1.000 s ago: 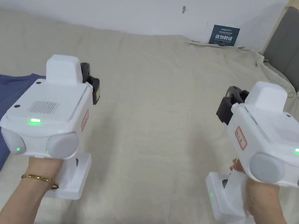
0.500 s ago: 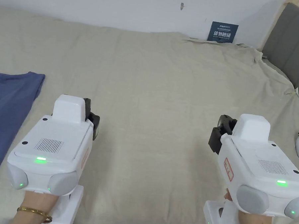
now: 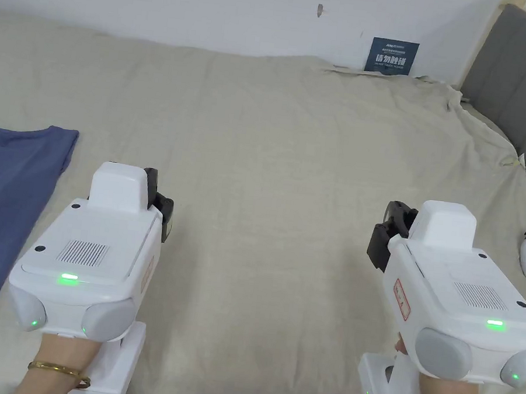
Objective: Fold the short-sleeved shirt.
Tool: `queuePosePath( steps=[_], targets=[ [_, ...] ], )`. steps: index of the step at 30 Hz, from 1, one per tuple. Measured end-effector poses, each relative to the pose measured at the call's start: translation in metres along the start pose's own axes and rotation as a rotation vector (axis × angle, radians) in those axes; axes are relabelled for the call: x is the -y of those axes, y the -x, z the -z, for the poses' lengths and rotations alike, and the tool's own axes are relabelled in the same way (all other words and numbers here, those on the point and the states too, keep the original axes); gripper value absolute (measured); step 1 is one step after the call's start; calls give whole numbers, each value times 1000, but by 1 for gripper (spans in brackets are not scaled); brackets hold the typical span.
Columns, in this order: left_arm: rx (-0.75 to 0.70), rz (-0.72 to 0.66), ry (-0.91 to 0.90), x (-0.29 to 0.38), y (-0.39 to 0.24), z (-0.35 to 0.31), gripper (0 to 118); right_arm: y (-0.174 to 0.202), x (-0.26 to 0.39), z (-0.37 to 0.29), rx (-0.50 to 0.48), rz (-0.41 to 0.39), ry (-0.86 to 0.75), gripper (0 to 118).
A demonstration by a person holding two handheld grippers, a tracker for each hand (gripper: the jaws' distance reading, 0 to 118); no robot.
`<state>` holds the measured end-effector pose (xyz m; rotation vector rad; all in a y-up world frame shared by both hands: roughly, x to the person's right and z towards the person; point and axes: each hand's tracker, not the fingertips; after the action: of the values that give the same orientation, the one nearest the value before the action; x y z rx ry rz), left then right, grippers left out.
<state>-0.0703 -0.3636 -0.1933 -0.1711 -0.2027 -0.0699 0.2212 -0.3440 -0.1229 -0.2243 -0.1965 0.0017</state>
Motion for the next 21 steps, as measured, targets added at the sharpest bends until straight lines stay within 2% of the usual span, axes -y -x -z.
queuePosePath(
  steps=[21],
  targets=[
    [-3, -2, -12, -4, 2, -2, 0, -2, 0, -2, 9, -20, -10, 0]
  ],
)
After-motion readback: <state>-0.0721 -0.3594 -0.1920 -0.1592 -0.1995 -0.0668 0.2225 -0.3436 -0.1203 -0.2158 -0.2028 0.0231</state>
